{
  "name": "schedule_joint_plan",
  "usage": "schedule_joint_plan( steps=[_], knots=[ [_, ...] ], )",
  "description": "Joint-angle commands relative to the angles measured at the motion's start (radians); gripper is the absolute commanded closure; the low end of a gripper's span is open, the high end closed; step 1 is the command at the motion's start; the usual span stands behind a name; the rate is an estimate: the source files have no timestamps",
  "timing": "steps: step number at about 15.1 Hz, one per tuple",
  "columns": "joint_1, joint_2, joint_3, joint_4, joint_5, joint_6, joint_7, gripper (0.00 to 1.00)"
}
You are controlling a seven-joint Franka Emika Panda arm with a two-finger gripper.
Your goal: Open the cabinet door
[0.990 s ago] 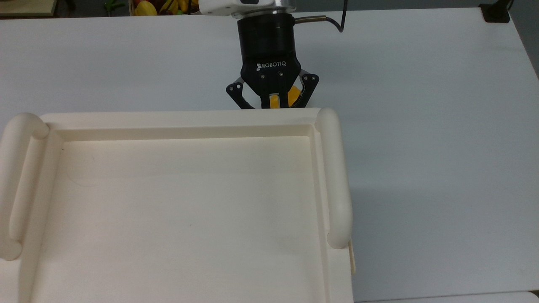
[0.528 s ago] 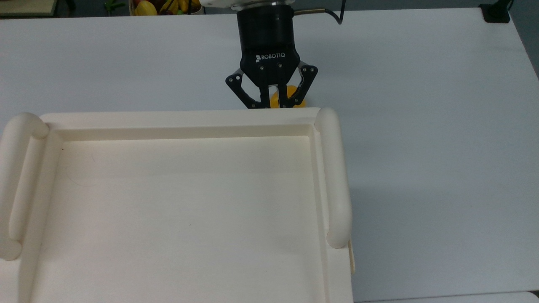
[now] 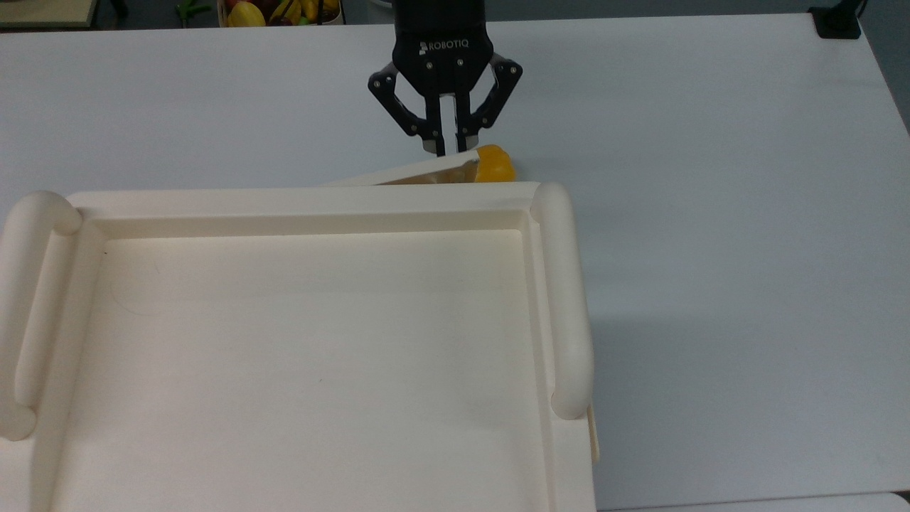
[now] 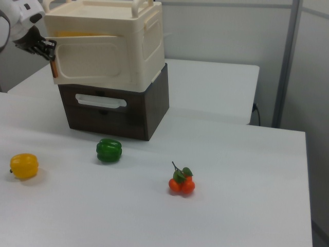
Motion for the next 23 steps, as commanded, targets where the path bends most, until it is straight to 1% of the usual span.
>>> schedule_joint_plan(
  steps=[1, 4, 7, 9, 12, 13, 15, 16, 17, 18, 19, 20, 21, 23],
  knots=[
    [-0.051, -0.083, 0.004, -0.055, 0.019, -0.146, 0.008, 0.94],
    [-0.08, -0.143, 0.004, -0.047, 0.037, -0.282, 0.005, 0.93],
    [-0.114, -0.195, 0.002, -0.041, 0.039, -0.417, 0.002, 0.93],
    [-0.14, -0.22, -0.008, -0.022, 0.039, -0.52, -0.001, 0.9],
    [-0.186, -0.229, -0.025, 0.016, 0.037, -0.643, -0.004, 0.85],
    [-0.2, -0.23, -0.039, 0.022, 0.039, -0.658, -0.004, 0.8],
    [-0.214, -0.237, -0.08, 0.024, 0.039, -0.664, -0.004, 0.61],
    [-0.215, -0.241, -0.102, 0.024, 0.039, -0.672, -0.004, 0.45],
    [-0.215, -0.243, -0.122, 0.025, 0.039, -0.678, -0.004, 0.35],
    [-0.215, -0.247, -0.136, 0.025, 0.039, -0.692, -0.004, 0.22],
    [-0.215, -0.259, -0.148, 0.025, 0.039, -0.709, -0.004, 0.18],
    [-0.215, -0.269, -0.156, 0.025, 0.037, -0.726, -0.003, 0.07],
    [-0.215, -0.284, -0.157, 0.028, 0.037, -0.752, 0.002, 0.0],
    [-0.199, -0.302, -0.153, 0.036, 0.039, -0.825, 0.002, 0.0]
  ],
)
